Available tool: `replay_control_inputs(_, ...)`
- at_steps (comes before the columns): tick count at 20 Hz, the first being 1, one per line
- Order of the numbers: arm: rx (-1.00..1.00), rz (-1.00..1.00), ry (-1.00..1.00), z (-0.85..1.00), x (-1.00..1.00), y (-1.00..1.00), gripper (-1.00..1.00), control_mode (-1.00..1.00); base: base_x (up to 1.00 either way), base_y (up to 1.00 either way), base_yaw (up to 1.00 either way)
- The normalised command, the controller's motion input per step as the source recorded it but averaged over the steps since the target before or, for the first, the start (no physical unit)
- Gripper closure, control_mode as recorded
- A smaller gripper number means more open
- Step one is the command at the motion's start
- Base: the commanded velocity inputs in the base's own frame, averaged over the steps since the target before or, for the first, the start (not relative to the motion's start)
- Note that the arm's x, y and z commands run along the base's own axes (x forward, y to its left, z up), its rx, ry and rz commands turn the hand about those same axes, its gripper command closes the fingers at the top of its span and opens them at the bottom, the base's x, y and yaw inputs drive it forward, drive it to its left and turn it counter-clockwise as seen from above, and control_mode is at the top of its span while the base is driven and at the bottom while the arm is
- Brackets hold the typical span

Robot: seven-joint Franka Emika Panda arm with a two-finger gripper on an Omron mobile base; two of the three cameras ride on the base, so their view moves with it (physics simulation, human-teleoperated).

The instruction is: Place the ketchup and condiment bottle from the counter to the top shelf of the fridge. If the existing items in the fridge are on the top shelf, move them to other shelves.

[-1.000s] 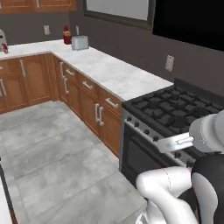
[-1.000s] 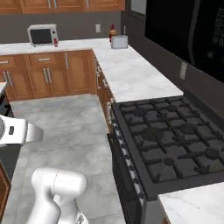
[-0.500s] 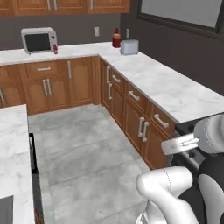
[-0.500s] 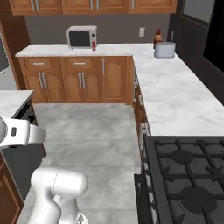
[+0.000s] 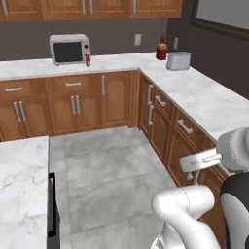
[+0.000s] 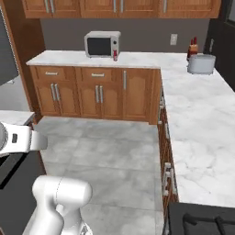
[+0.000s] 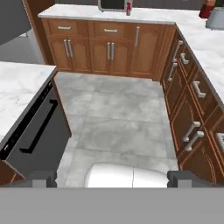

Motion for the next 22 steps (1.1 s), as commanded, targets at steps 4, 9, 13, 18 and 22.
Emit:
replay_control_inputs(4, 0.0, 0.0, 0.0, 0.0, 0.0, 0.0, -1.0, 1.0, 1.0, 0.1, 0.19)
replay_control_inputs(9, 0.0, 0.0, 0.0, 0.0, 0.0, 0.0, -1.0, 1.0, 1.0, 0.02, 0.11)
replay_control_inputs(13, 0.0, 0.0, 0.0, 0.0, 0.0, 0.0, -1.0, 1.0, 1.0, 0.0, 0.1)
replay_control_inputs(18, 0.0, 0.0, 0.0, 0.0, 0.0, 0.0, -1.0, 1.0, 1.0, 0.0, 0.09)
replay_control_inputs(22, 0.0, 0.0, 0.0, 0.0, 0.0, 0.0, -1.0, 1.0, 1.0, 0.0, 0.09)
